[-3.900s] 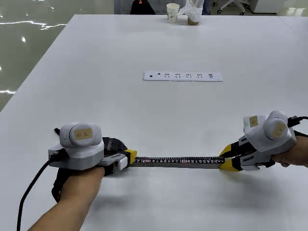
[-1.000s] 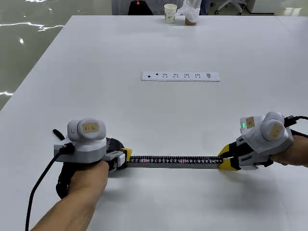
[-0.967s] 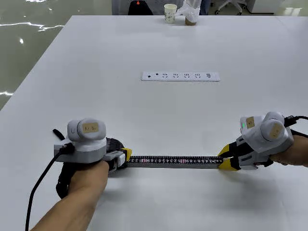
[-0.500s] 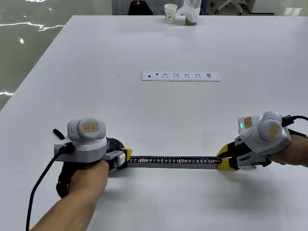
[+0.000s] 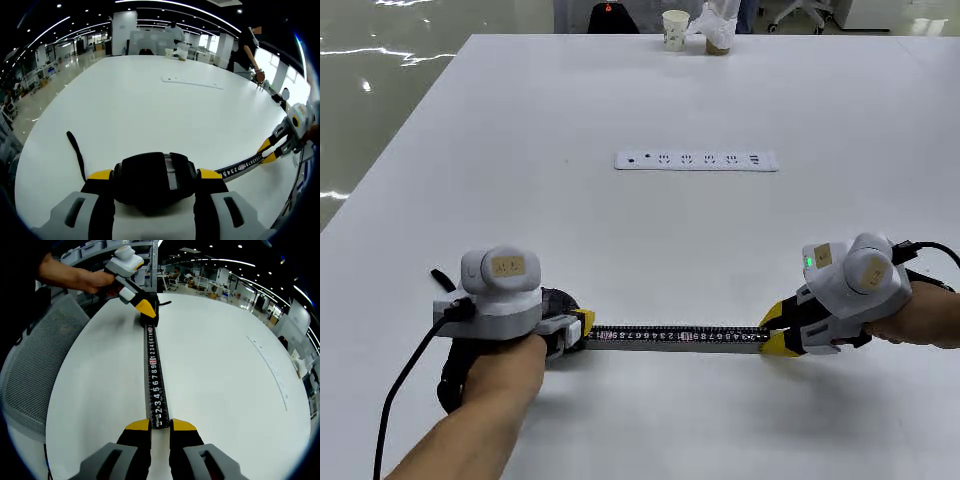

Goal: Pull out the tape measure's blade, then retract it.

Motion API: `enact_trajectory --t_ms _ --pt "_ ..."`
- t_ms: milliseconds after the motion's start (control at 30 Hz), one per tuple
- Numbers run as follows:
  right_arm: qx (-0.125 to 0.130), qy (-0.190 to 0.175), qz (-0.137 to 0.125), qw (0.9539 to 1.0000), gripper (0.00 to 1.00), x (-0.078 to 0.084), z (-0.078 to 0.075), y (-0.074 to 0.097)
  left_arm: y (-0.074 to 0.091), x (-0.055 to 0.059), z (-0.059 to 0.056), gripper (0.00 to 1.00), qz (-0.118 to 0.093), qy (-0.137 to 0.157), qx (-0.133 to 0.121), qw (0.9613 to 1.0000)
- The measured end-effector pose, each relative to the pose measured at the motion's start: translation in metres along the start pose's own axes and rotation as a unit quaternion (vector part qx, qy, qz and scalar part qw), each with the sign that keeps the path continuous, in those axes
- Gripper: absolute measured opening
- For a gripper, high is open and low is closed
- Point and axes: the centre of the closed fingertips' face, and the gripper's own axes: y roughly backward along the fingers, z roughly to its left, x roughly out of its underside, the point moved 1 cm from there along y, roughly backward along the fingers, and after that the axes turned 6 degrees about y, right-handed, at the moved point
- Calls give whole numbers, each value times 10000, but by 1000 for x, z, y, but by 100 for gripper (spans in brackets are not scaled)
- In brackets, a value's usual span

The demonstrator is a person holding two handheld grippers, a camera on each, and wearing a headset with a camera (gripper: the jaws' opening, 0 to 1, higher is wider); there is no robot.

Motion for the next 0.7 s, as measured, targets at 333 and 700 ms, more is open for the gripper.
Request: enact_trajectory --t_ms 333,700 --pt "-12 19 -50 10000 10 -10 -1 -7 -1 0 1 59 4 15 13 10000" --pt "-23 28 -100 9999 10 -21 -1 -15 -2 0 2 59 -3 27 23 10000"
